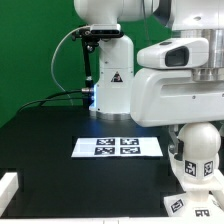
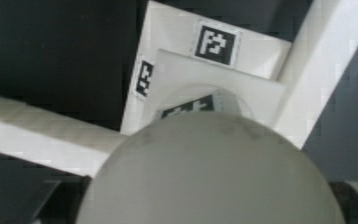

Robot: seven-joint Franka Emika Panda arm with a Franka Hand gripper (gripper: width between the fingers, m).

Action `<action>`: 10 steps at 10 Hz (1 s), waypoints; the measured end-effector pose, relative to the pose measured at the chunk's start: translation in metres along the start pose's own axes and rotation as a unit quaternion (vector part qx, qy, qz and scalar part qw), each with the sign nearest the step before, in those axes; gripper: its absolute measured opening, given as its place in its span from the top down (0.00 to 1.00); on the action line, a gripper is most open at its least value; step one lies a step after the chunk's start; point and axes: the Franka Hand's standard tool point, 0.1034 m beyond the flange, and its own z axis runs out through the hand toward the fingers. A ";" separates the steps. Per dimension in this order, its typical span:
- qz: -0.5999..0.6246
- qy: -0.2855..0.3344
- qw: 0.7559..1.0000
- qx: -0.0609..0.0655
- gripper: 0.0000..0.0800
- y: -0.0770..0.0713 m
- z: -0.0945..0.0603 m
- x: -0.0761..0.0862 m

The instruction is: Assemble lamp

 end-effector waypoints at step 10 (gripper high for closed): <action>0.543 -0.018 0.839 -0.001 0.28 0.009 0.001 0.000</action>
Offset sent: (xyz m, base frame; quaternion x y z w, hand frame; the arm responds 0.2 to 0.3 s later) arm 0.0096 -0.0010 0.0077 -0.0116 -0.0388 0.2911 0.9558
